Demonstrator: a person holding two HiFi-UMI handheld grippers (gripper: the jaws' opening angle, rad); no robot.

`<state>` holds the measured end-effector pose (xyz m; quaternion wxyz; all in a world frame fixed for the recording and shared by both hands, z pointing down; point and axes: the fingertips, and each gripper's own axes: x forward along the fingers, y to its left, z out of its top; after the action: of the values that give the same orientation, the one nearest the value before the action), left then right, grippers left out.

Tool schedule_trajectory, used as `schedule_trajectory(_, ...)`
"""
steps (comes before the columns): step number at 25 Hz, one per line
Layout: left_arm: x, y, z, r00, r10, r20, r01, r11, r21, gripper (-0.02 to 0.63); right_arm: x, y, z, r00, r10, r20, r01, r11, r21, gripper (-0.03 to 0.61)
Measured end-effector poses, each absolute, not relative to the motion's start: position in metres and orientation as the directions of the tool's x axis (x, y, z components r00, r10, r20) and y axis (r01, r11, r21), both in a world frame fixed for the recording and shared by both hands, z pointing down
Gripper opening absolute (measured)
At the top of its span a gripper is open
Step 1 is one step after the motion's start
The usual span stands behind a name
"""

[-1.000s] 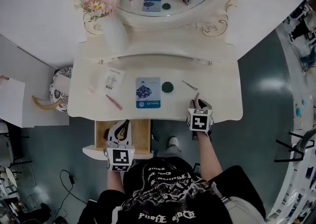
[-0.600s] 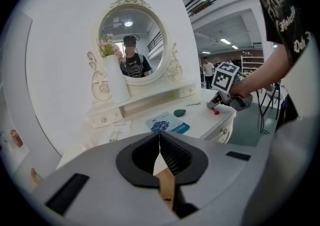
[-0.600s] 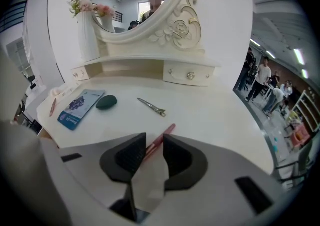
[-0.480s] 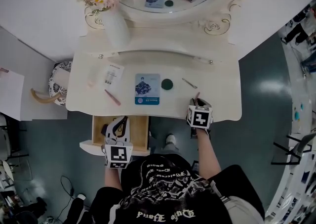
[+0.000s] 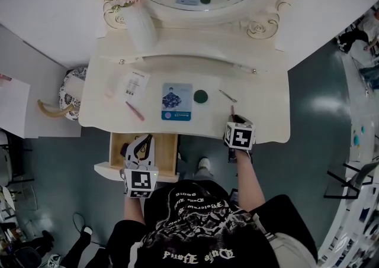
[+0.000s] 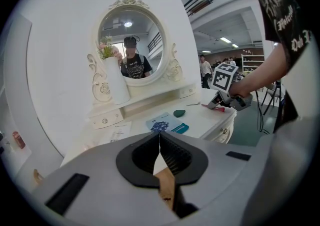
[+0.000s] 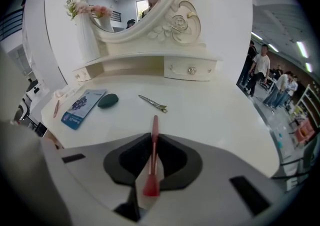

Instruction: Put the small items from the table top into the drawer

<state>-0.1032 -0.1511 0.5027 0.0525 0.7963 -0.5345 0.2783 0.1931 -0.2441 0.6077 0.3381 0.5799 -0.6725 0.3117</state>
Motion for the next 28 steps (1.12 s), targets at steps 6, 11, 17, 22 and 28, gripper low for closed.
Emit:
schedule_trajectory(6,-0.099,-0.148,0.502,0.273,-0.827,0.491,-0.884,-0.417,-0.212,0.015,0.193,-0.244,0.608,-0.116,-0.582,0.805,-0.988,0.148,-0.035,0.052)
schedule_trajectory(11,-0.098,-0.144,0.499,0.264,-0.832,0.488,-0.89,-0.405,-0.21,0.015,0.191,-0.242,0.602,-0.152,-0.587,0.795,-0.977,0.211,-0.031,0.051)
schedule_trajectory(17,-0.095,-0.136,0.5,0.253,-0.839,0.481,-0.898,-0.389,-0.207,0.015,0.176,-0.236,0.586,-0.205,-0.619,0.758,-0.949,0.317,0.002,0.051)
schedule_trajectory(22,-0.091,-0.129,0.498,0.244,-0.845,0.476,-0.903,-0.376,-0.206,0.015,0.166,-0.232,0.579,-0.238,-0.631,0.739,-0.934,0.357,0.004,0.051)
schedule_trajectory(28,-0.091,-0.122,0.496,0.221,-0.858,0.463,-0.922,-0.339,-0.187,0.015,0.153,-0.228,0.57,-0.297,-0.631,0.717,-0.901,0.433,0.008,0.051)
